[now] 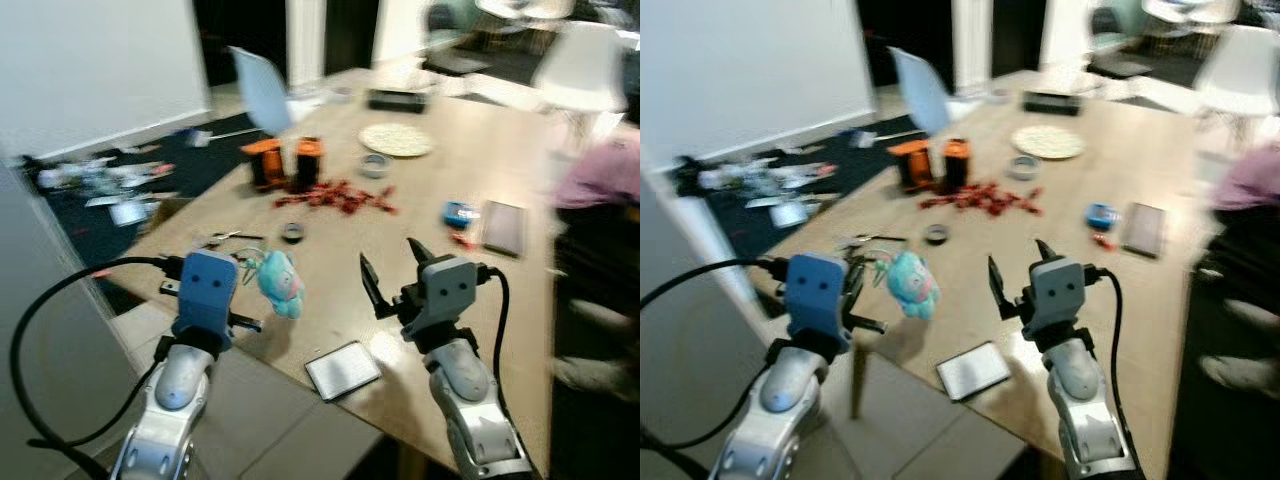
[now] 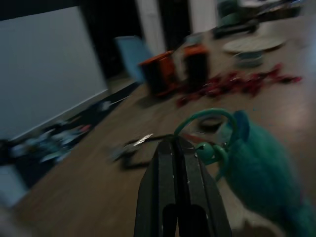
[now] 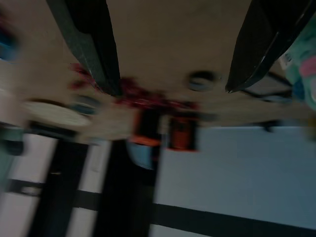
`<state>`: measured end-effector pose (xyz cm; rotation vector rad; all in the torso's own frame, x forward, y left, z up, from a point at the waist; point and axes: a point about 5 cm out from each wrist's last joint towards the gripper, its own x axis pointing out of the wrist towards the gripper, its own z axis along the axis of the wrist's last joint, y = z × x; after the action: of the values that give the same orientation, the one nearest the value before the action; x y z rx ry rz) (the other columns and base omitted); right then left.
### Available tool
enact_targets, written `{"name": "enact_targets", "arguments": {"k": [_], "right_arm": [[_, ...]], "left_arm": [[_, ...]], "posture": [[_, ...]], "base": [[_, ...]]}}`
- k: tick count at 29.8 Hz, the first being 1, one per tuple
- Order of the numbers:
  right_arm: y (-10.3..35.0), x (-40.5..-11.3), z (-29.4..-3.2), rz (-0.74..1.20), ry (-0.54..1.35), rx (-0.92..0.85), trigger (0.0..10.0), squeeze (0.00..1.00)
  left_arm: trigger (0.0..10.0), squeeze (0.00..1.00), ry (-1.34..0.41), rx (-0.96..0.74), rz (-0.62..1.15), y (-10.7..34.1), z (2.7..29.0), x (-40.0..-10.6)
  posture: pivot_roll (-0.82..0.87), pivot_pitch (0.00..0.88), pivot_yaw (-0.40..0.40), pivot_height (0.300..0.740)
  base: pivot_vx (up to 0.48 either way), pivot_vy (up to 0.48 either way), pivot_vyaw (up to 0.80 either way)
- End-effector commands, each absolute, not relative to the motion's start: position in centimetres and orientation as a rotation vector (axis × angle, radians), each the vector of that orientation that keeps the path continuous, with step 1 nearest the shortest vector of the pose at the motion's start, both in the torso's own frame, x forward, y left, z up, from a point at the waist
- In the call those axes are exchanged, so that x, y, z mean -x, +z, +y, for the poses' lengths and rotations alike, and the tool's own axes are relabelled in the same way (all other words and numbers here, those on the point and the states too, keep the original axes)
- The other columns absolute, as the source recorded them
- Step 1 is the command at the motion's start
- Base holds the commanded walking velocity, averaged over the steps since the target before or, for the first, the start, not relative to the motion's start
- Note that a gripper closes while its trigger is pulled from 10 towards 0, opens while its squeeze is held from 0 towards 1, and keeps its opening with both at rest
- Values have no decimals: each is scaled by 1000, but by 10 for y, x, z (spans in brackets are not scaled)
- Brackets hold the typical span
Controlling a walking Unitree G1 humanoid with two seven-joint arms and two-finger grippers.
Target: Hang keys on a hook
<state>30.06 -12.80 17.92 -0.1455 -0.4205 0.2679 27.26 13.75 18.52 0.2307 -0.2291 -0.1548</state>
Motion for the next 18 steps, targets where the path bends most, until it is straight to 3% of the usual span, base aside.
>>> {"name": "enact_targets", "arguments": {"k": [1,18], "right_arm": [[173,-299,-131,-400,261,141,10000,0],[172,-299,-129,-396,269,140,10000,0]], "left_arm": [[10000,0,-161,-236,-233,185,136,-272],[10000,0,-150,-237,-224,184,138,-271]], "posture": [[124,102,-15,740],[132,115,-16,740]], "base": [[0,0,800],[0,0,798]]}}
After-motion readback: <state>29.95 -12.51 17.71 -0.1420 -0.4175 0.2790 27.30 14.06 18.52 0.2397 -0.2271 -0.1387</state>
